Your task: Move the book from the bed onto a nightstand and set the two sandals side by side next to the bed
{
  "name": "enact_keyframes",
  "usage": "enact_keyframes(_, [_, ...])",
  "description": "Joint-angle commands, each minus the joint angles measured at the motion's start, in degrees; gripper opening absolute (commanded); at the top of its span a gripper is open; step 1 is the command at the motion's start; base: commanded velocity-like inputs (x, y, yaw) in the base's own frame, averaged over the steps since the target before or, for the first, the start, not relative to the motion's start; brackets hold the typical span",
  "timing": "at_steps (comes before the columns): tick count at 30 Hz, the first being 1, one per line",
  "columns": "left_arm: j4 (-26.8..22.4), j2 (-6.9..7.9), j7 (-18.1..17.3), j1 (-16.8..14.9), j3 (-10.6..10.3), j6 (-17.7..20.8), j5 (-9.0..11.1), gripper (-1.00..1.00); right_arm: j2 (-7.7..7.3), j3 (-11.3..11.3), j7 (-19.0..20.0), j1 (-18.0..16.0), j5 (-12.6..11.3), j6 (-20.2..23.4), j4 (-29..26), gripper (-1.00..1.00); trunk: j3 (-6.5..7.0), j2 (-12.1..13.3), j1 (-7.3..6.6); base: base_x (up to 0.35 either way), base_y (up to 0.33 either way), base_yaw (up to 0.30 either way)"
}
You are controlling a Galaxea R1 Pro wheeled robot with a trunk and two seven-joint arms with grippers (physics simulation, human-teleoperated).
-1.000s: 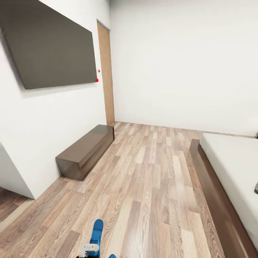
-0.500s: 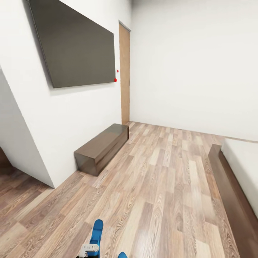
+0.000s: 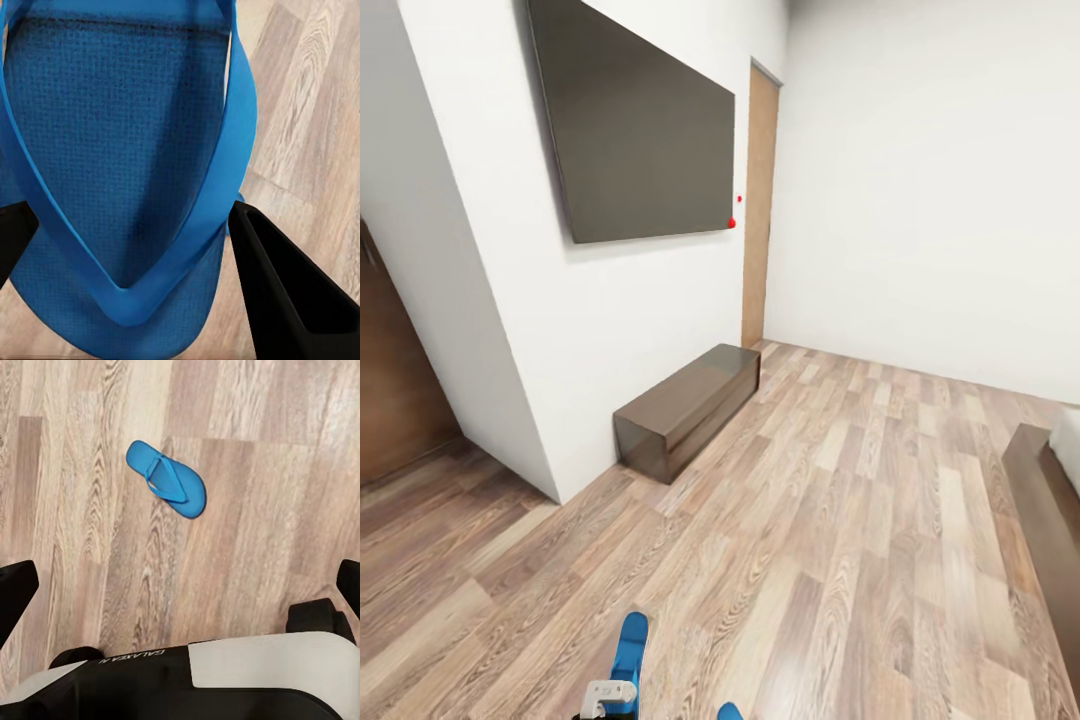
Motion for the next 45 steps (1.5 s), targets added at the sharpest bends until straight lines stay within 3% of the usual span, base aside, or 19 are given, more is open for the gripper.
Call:
enact_keyframes(1, [0.1, 0.0, -0.4, -0.1, 0.3, 0.0, 0.2, -1.0, 0.01, -0.2, 0.3, 0.0, -0.5, 0.5, 0.0, 1.0, -0.06, 0.0, 0.0, 0.0, 0.0, 0.293])
enact_keyframes(8, [0.1, 0.0, -0.4, -0.1, 0.3, 0.0, 0.2, -1.0, 0.01, -0.2, 0.3, 0.0, -0.5, 0.5, 0.0, 1.0, -0.06, 0.0, 0.0, 0.0, 0.0, 0.259])
enact_keyframes(21, [0.1, 0.0, -0.4, -0.1, 0.3, 0.0, 0.2, -1.0, 0.01, -0.2, 0.3, 0.0, -0.5, 0.5, 0.0, 1.0, -0.06, 0.0, 0.0, 0.0, 0.0, 0.058])
enact_keyframes(45, [0.1, 0.0, -0.4, -0.1, 0.3, 0.0, 0.2, -1.0, 0.01, -0.2, 0.3, 0.0, -0.5, 0.5, 0.0, 1.0, -0.06, 0.0, 0.0, 0.0, 0.0, 0.281])
